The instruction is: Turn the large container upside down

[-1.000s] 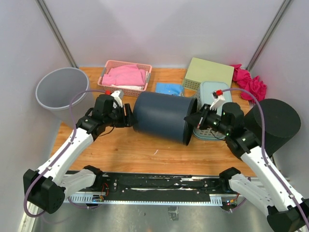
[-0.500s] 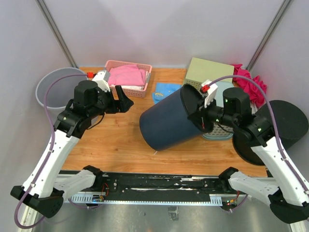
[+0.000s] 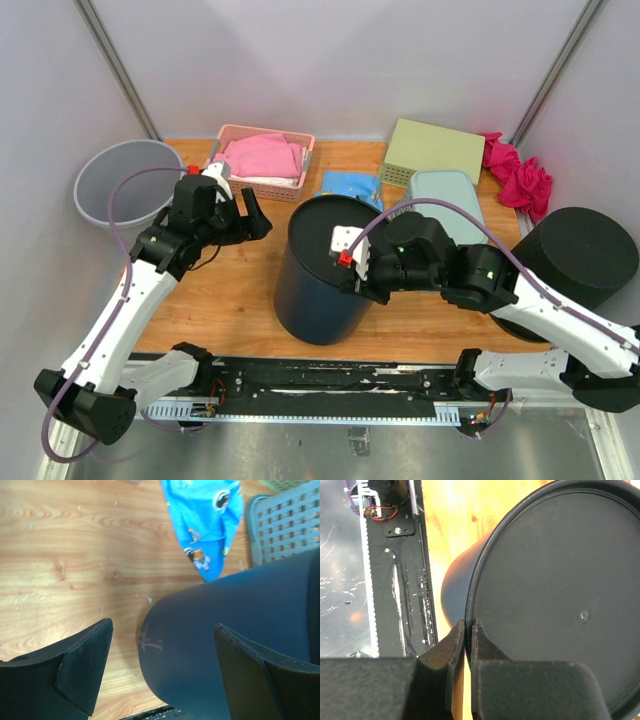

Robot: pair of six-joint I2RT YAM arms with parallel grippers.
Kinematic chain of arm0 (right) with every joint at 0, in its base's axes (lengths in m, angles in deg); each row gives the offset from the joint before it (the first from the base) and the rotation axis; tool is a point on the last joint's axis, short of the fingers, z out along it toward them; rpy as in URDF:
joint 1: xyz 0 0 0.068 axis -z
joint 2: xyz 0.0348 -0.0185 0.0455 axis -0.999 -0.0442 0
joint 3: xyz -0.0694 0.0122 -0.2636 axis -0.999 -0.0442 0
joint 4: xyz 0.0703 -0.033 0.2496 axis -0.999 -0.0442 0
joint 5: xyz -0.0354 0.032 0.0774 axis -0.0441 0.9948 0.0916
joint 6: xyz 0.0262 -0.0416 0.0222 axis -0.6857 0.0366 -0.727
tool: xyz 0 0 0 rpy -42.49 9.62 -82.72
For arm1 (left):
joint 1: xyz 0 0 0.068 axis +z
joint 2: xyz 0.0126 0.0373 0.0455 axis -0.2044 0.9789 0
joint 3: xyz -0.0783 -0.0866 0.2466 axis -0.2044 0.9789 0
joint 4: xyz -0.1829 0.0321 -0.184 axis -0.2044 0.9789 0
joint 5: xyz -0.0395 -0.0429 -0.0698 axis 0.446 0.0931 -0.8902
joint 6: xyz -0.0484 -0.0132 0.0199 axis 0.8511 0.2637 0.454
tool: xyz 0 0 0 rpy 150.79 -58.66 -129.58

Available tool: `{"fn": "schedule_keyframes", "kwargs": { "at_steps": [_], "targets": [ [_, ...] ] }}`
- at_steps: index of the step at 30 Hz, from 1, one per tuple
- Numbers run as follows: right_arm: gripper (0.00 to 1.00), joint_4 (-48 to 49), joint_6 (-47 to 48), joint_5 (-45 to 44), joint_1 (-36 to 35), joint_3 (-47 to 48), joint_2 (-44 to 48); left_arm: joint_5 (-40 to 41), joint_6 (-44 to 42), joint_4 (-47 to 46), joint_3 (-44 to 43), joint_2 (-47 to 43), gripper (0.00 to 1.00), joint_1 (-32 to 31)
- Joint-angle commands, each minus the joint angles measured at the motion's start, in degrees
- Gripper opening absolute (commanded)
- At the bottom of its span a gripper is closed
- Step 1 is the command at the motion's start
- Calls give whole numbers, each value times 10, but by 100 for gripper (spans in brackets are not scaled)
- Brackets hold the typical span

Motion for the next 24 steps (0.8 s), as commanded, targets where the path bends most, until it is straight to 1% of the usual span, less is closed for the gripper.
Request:
{"fn": "schedule_keyframes", "kwargs": {
  "at_steps": [1,4,5,7,8,10,12,14,16,18,20,22,24],
  "targets": [
    [0,-73,-7,-24,-18,-10,-18,4,20,-20,32,9,86,17],
    [2,-93,-26,-44,-19,-25,-9,-17,8,-29,42,14,86,19],
    [13,-100,-31,-49,-19,-30,-5,-29,4,-33,45,17,85,19],
    [39,-115,-40,-56,-19,-35,5,-55,-1,-40,54,24,85,19],
    [49,-123,-44,-58,-19,-36,9,-69,0,-43,58,29,85,19],
    [61,-132,-51,-59,-19,-36,19,-93,2,-55,72,38,85,19],
    [66,-136,-54,-56,-18,-31,30,-115,6,-73,87,47,85,19],
    [69,-138,-55,-56,-19,-18,41,-128,12,-89,99,56,85,19],
    [73,-132,-54,-79,-18,2,58,-142,17,-109,107,68,85,16],
    [79,-112,-62,-130,-18,14,79,-143,24,-129,111,81,85,6],
    [88,-91,-74,-203,-18,22,97,-136,29,-148,105,100,85,-11],
    [93,-72,-83,-273,-18,23,106,-131,35,-165,94,124,85,-37],
    [95,-57,-93,-334,-17,25,108,-131,36,-173,79,146,85,-79]
  ]
}}
